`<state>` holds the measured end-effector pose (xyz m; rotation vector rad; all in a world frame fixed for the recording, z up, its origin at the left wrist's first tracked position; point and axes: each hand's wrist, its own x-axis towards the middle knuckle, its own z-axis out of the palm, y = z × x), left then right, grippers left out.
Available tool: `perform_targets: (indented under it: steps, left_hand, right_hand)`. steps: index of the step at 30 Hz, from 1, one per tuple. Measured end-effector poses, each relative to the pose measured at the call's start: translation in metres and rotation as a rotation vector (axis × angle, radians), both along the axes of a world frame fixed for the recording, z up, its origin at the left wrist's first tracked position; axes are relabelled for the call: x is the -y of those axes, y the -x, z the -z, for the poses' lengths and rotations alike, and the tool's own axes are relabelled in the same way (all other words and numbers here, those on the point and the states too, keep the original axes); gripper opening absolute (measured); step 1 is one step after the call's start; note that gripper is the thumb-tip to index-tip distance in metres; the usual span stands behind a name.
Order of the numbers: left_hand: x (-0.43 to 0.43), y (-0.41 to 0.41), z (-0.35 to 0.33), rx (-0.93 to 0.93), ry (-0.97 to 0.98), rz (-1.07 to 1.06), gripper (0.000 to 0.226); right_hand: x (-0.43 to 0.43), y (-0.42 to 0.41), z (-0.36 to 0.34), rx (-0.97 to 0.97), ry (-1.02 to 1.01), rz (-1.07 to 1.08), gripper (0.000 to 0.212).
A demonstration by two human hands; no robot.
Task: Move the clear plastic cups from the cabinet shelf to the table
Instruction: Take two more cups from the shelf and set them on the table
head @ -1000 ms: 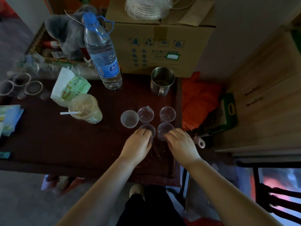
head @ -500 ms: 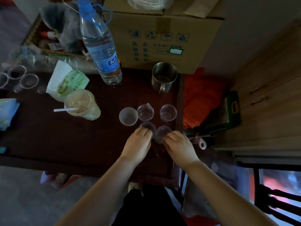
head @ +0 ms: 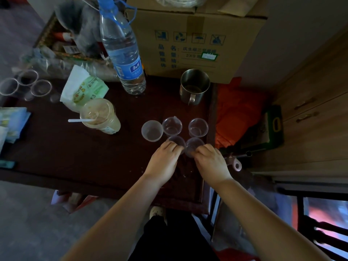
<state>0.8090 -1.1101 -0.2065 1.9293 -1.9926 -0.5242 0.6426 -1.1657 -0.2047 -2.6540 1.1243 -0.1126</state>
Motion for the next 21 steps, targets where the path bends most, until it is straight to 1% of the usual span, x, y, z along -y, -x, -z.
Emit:
perform_targets:
  steps: [4,7,11,17,21]
  left_hand:
    - [-0.003,0.000,-0.003,0.009,-0.005,-0.010,0.035]
    - [-0.008,0.000,-0.007,0.020,0.008,-0.020,0.038]
    - [-0.017,-0.003,-0.017,-0.018,0.067,-0.029,0.037]
    - [-0.034,-0.016,-0.057,-0.094,0.192,0.031,0.037]
    - [-0.047,-0.026,-0.099,-0.149,0.257,0.113,0.038]
  right_hand:
    - [-0.002,0.003,-0.004,0.054,-0.018,0.017,0.027]
    - [-0.007,0.009,-0.005,0.109,-0.052,0.052,0.033]
    - [-0.019,0.018,-0.010,0.156,-0.065,0.119,0.036]
    - [-0.053,0.022,-0.052,0.221,0.050,0.329,0.035]
    - [-0.090,0.018,-0.092,0.236,0.115,0.478,0.046]
